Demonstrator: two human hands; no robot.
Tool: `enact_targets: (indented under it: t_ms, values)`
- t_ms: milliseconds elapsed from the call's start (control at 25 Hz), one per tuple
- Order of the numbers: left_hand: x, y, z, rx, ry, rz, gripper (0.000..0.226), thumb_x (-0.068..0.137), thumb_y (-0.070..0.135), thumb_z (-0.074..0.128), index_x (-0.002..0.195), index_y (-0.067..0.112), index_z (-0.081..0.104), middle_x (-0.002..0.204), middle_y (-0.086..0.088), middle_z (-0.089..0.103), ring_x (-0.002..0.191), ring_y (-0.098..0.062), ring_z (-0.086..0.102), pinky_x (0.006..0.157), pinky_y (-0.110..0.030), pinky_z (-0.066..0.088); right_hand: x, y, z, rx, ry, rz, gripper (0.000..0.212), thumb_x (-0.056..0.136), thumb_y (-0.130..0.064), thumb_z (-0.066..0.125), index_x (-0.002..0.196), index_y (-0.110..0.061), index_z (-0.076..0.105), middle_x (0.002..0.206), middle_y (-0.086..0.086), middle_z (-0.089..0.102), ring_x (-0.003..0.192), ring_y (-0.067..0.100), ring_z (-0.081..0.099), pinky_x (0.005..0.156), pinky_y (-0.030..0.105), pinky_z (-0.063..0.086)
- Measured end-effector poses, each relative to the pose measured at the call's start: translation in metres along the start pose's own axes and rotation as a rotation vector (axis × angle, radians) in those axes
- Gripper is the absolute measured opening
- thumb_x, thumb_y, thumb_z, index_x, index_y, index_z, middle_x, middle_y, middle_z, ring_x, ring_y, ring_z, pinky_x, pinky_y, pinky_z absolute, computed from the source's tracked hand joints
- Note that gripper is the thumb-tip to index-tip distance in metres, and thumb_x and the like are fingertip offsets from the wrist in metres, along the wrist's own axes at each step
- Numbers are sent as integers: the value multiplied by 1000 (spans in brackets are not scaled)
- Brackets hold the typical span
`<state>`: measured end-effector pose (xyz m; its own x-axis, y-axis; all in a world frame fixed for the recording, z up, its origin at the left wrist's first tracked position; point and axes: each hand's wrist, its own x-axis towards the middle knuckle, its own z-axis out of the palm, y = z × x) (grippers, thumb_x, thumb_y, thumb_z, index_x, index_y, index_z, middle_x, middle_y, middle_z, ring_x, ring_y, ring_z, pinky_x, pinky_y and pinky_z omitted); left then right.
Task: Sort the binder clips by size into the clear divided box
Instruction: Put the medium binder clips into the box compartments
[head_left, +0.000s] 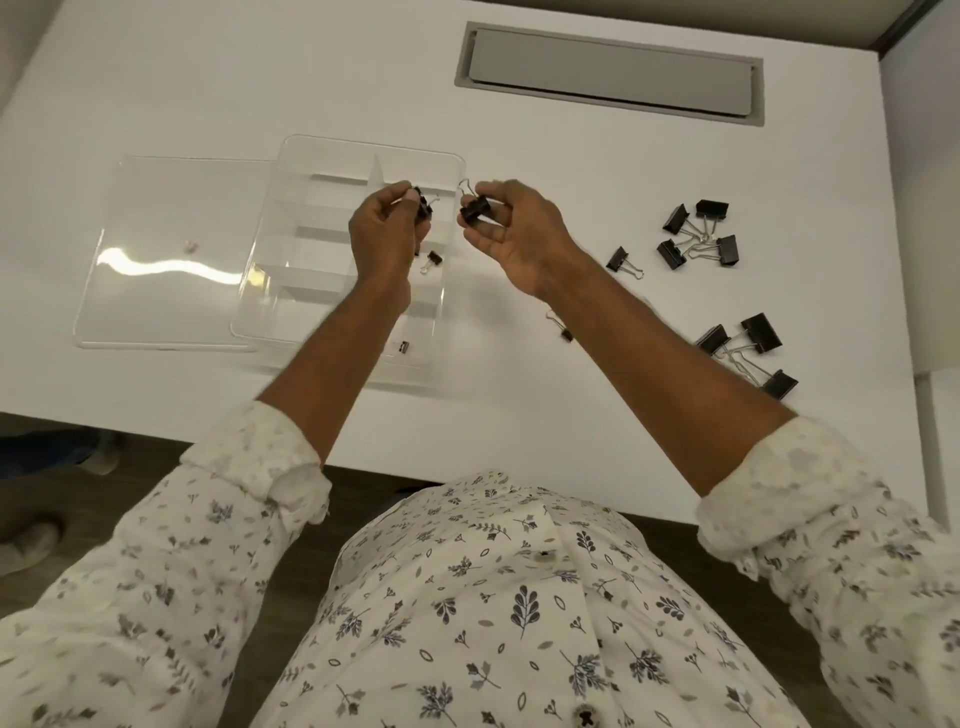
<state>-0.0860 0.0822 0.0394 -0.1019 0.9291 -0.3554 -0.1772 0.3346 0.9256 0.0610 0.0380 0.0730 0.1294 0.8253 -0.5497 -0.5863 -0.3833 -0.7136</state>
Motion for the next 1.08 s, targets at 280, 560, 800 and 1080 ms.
enact_targets:
  t_ms: [280,560,800,1080]
  values:
    - [43,25,-4,-43,13,-124,47,92,-7,46,136,7,55,90,-4,66,82,-15,64,88,-23,57,31,-8,37,-98,-22,-21,53,109,-27,46,154,-4,32,153,25,43,136,40,51,114,44,45]
    - [25,-19,0,61,-165,-1,29,92,0,61,119,11,64,103,-8,74,88,-17,70,89,-32,59,27,11,-35,-355,256,-248,29,98,-11,49,127,-13,55,116,6,73,105,20,73,99,39,58]
    - [-34,-69,41,532,-520,302,25,94,2,62,115,9,74,116,-2,73,94,-3,67,85,-13,52,13,12,-151,-1188,427,-508,38,97,1,46,129,-8,64,130,8,68,121,22,63,110,33,46]
    - [-70,-102,63,1155,-1015,511,40,97,7,58,137,9,61,142,-8,57,138,-24,46,113,-36,40,-4,37,-203,-1745,163,-461,46,96,0,55,142,-7,55,159,14,39,140,36,44,111,49,45]
